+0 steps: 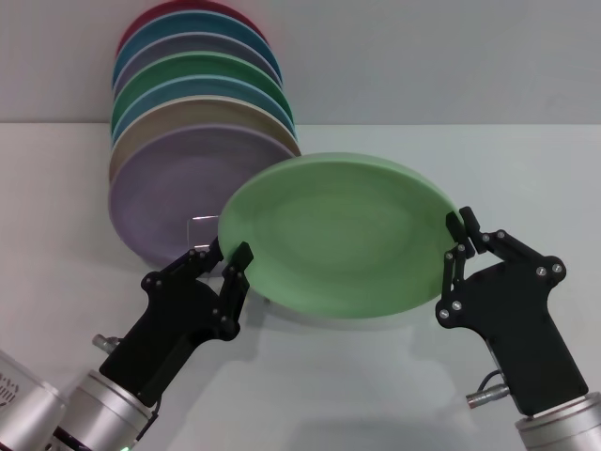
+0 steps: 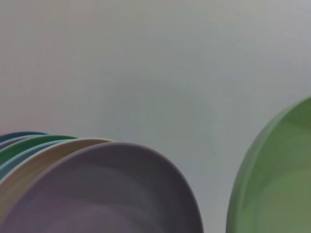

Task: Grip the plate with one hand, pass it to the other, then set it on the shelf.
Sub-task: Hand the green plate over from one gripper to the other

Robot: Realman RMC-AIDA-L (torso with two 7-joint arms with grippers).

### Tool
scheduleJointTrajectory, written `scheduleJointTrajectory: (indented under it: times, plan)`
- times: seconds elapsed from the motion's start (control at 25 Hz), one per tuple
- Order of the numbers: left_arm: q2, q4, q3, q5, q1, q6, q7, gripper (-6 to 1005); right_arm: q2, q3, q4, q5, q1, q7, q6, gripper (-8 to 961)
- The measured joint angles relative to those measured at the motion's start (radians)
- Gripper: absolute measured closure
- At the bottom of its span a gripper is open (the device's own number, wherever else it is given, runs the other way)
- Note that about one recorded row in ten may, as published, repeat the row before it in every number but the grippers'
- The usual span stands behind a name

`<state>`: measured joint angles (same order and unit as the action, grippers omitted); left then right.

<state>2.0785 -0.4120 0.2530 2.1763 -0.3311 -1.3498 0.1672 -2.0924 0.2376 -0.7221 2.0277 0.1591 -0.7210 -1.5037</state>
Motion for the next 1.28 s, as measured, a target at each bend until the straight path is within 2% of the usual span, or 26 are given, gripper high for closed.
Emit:
scheduleJointTrajectory:
  times: [0.92,1.0,1.28]
  plan:
    - [0.000,0.001,0.011,-0.001,-0.008,0.000,0.002,813,0.000,0.000,-0.002,-0.002,0.009,-0.005,0.008,933]
    - [0.000,0.001,0.011,-0.001,-0.008,0.000,0.002,852,0.000,0.000,-0.002,-0.002,0.009,-0.005,0.008,933]
    - [0.000,-0.001,0.011,-0.001,-0.007,0.000,0.002,873,0.000,0.000,-0.002,-0.001,0.010,-0.006,0.008,933]
